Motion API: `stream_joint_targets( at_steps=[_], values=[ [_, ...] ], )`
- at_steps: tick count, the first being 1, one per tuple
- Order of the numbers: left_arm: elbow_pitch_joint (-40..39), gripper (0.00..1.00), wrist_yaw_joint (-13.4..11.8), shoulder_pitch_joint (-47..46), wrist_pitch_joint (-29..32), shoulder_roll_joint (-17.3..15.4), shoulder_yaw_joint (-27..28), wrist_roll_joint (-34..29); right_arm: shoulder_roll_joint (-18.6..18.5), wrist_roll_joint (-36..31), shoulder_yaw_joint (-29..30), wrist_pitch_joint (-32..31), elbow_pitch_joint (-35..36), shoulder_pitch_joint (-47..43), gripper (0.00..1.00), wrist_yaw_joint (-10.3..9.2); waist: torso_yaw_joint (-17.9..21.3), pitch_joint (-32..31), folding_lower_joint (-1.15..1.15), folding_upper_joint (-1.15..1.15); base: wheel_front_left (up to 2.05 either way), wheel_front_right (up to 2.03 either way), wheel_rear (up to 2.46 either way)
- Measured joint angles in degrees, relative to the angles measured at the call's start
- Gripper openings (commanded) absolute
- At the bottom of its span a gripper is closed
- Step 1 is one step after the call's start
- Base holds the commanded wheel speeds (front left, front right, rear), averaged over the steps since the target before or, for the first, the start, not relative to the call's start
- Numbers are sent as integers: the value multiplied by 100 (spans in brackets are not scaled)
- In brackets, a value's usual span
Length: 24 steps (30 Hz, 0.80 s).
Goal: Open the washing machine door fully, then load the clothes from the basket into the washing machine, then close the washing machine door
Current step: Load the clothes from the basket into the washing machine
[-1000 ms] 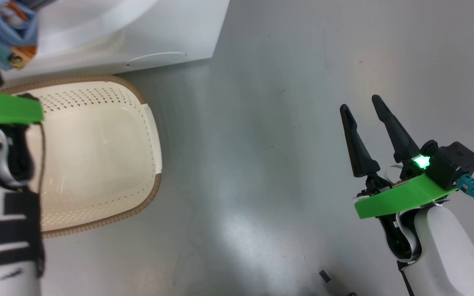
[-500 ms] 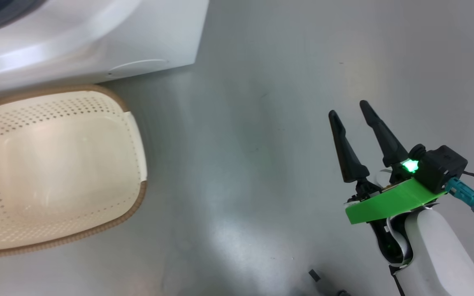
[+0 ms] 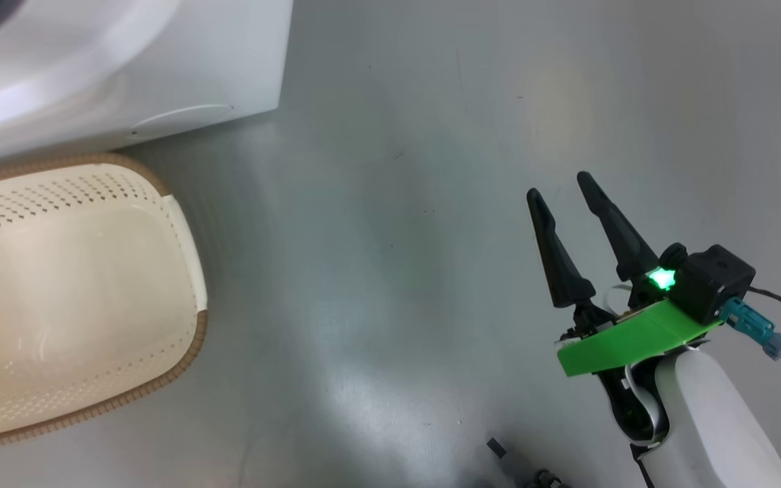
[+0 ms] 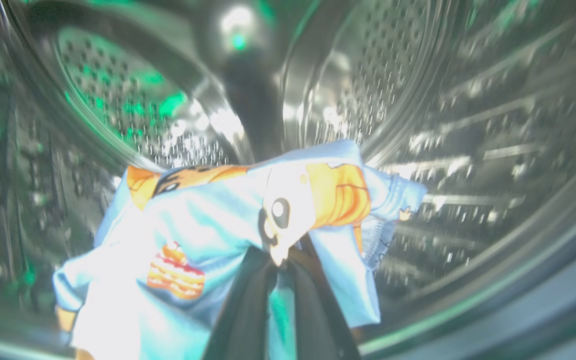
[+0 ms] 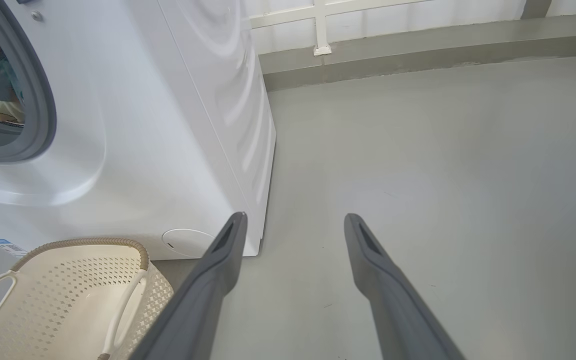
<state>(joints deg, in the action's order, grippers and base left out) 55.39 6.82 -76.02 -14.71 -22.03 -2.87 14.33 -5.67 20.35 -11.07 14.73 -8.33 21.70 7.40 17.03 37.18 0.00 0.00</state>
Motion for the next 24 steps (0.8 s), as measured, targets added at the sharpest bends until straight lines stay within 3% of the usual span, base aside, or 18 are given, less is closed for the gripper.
stream_joint_targets(
  at_steps=[2, 4, 5, 6, 7, 15, 24],
  values=[
    [285, 46, 0, 78, 1, 2, -13, -1, 1, 1, 0, 0, 1, -44, 100, 0, 18, -11, 0, 0, 0, 0, 0],
    [505, 40, 1, 55, 0, 2, -23, -8, 1, 2, 1, 0, -1, -64, 100, 0, 20, -14, 0, 0, 0, 0, 0],
    [616, 45, 2, 31, 1, -1, -51, -11, 1, 2, 4, 0, 1, -64, 100, 0, 19, -13, 0, 0, 0, 0, 0],
    [693, 66, 3, 14, 1, -2, -70, -32, 2, 2, 5, 0, 1, -64, 100, 0, 17, -10, 0, 0, 0, 0, 0],
    [772, 98, 8, -23, 1, 0, -83, -43, 2, 2, 10, 0, 1, -64, 100, 0, 13, -9, 0, 0, 0, 0, 0],
    [1281, 100, 27, -266, 1, 21, -255, -140, 4, 2, 21, 0, 0, -62, 100, 0, -70, -53, 0, 0, 0, 0, 0],
    [940, 100, 52, -103, 1, 271, -101, 174, -9, 1, 88, 0, 2, -62, 100, 0, -200, -112, 0, 0, 0, 0, 0]
  ],
)
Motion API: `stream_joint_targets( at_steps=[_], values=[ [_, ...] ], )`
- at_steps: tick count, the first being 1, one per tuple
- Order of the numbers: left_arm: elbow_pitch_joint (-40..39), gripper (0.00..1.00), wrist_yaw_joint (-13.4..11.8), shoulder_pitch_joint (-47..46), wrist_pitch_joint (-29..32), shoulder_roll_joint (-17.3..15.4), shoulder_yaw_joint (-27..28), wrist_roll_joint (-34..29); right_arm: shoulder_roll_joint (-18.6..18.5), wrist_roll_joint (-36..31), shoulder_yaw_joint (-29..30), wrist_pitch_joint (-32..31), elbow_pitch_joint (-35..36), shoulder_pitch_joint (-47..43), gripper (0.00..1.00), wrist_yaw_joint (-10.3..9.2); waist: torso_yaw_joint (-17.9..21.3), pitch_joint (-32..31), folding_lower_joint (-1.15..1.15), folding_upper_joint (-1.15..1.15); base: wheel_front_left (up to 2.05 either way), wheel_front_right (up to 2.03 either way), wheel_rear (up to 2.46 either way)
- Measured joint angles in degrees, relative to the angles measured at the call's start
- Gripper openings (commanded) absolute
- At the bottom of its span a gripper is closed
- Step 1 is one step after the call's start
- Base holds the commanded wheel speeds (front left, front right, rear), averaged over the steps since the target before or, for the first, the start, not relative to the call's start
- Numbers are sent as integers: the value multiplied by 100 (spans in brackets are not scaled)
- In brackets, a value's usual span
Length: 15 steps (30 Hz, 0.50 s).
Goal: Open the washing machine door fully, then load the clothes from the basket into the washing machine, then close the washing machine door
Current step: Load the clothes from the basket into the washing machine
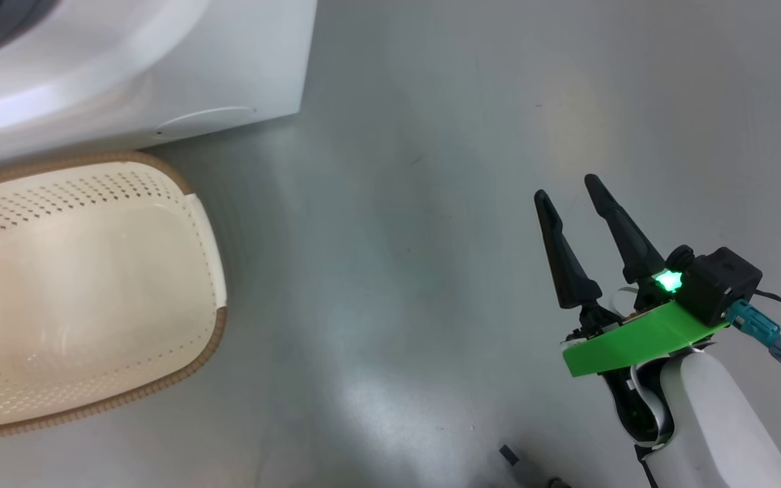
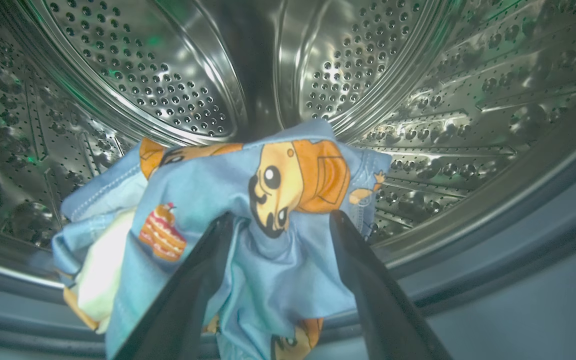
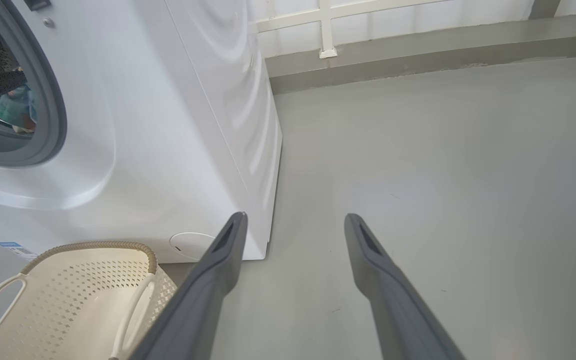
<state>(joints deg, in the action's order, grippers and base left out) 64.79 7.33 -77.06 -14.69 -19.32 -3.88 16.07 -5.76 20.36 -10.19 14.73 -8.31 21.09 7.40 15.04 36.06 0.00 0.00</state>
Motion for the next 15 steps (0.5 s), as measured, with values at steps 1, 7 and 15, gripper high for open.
stream_joint_targets(
  at_steps=[1, 7, 15],
  values=[
    [-73, 100, 0, 94, -1, 36, 33, 29, 0, 0, 5, 0, 0, -1, 100, 0, -17, -10, 0, 0, 0, 0, 0],
    [-548, 100, 1, 626, 0, 197, 59, 238, -16, -1, 31, 0, 3, -1, 100, 0, -111, -67, 0, 0, 0, 0, 0],
    [-1217, 100, 7, 1269, 0, 299, 112, 419, -64, -1, 88, 0, 1, -8, 100, 0, -211, -162, 0, 0, 0, 0, 0]
  ],
)
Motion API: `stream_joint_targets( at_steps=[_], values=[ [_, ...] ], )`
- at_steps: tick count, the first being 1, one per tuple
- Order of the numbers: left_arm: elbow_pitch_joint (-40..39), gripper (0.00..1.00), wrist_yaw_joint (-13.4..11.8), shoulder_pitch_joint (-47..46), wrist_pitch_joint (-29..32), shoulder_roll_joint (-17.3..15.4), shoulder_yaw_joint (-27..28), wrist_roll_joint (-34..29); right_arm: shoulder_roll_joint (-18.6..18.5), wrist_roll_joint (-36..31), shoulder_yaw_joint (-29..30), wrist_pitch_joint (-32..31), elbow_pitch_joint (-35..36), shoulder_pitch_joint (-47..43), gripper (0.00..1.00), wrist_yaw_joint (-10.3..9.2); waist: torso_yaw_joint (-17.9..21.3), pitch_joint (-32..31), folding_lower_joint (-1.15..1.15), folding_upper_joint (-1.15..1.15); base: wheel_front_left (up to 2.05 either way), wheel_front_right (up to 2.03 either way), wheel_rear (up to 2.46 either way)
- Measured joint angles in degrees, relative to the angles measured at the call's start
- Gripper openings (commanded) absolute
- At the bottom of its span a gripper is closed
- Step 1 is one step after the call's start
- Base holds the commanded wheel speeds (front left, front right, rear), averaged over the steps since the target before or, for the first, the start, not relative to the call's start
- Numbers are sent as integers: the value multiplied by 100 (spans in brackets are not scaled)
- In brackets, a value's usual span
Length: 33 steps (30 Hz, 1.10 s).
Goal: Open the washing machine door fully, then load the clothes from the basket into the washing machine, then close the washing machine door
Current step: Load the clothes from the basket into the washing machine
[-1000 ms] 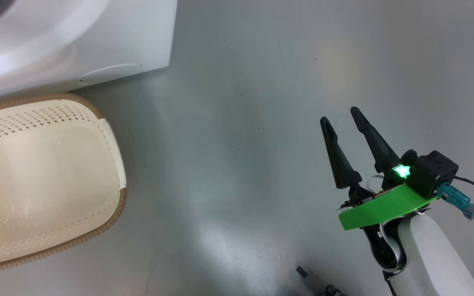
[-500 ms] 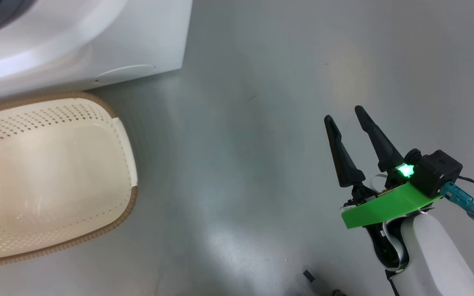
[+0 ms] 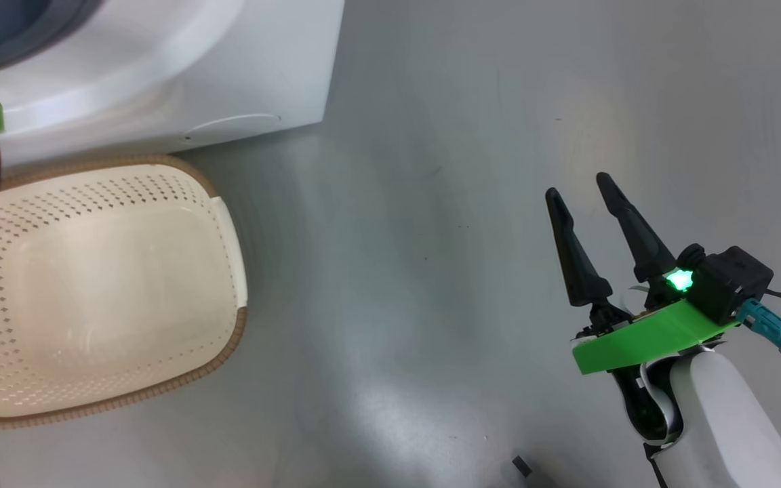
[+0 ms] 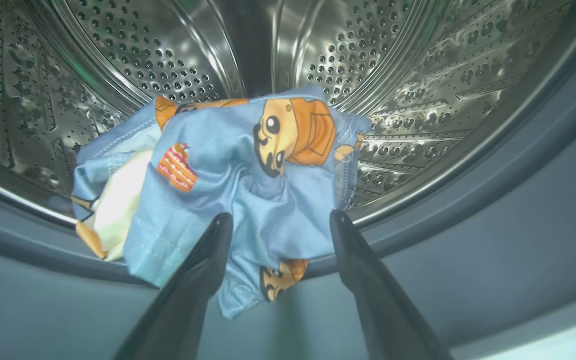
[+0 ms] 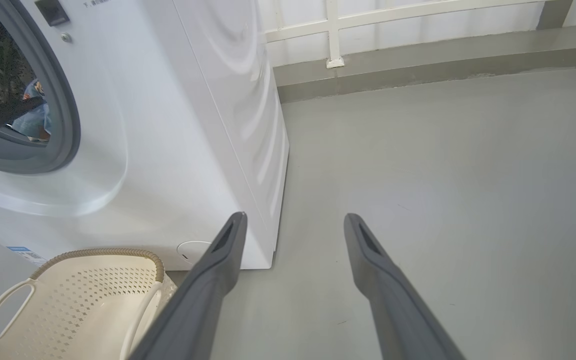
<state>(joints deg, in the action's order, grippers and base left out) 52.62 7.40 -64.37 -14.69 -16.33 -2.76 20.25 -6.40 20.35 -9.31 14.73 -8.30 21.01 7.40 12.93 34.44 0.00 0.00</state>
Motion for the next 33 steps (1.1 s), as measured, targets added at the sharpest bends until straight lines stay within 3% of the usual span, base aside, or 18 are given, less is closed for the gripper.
stream_joint_targets(
  at_steps=[9, 19, 33],
  values=[
    [-744, 100, 0, 1030, 0, 219, 379, 86, -143, -2, 77, 0, -46, -143, 100, 0, -137, -232, 0, 0, 0, 0, 0],
    [-1540, 100, 0, 2258, 0, 681, 801, -268, -355, -3, 133, 0, -152, -323, 100, 0, -352, -638, 0, 0, 0, 0, 0],
    [-2368, 100, 0, 3956, 1, 1012, 1083, -520, -608, -2, 257, 0, -352, -852, 100, 0, -577, -1438, 0, 0, 0, 0, 0]
  ],
)
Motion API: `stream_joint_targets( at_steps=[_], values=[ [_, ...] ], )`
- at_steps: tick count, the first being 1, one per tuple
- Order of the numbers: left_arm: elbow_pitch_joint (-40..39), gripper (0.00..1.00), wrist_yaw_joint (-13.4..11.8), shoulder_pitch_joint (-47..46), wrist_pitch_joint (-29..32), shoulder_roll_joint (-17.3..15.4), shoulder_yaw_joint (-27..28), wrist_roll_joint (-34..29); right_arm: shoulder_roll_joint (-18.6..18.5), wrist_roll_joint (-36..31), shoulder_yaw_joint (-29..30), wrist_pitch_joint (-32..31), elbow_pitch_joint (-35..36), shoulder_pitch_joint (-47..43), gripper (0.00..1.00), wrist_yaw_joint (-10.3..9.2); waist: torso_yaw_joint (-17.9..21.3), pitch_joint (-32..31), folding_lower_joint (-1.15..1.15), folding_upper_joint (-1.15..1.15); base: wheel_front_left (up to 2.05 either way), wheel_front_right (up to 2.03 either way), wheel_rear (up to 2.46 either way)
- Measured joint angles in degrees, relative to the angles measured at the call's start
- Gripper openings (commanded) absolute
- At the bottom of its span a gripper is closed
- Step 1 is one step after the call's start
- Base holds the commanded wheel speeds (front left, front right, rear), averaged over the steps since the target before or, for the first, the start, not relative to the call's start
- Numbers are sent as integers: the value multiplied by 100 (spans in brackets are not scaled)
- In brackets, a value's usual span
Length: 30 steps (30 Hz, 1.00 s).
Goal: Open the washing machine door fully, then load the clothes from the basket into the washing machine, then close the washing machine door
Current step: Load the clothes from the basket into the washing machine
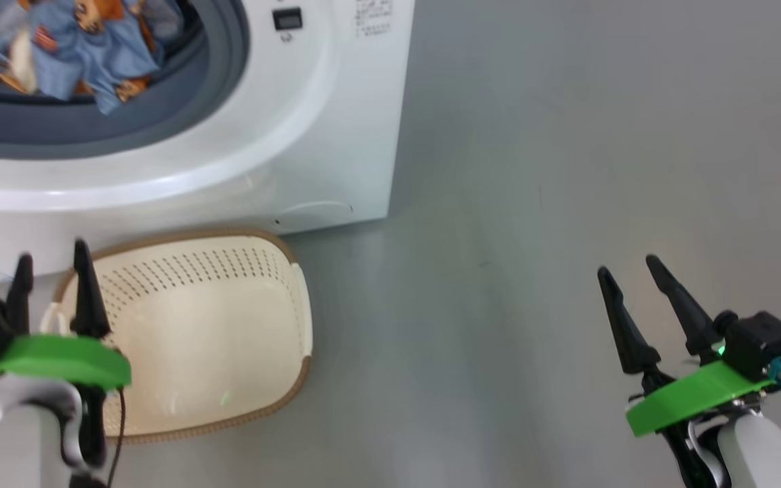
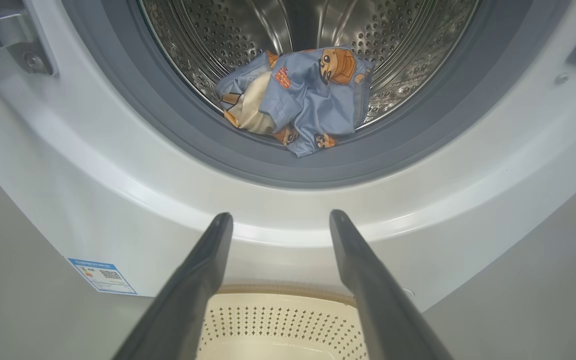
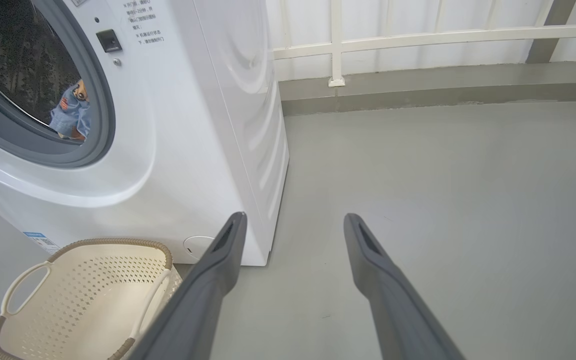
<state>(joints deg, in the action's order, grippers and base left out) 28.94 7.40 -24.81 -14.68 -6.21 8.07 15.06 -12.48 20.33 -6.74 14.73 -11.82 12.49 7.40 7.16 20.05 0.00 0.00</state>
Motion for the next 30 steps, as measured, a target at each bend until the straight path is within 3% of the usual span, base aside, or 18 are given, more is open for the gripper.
stream_joint_targets(
  at_steps=[19, 30],
  values=[
    [-1027, 100, 0, 1868, 1, 74, 22, -71, -104, 3, 246, -1, 12, -861, 100, 0, -181, -1014, 0, 0, 0, 0, 0],
    [-1547, 100, 0, 2502, 4, 218, 188, -120, -103, 4, 370, -1, 104, -1117, 100, 0, -172, -1294, 0, 0, 0, 0, 0]
  ],
)
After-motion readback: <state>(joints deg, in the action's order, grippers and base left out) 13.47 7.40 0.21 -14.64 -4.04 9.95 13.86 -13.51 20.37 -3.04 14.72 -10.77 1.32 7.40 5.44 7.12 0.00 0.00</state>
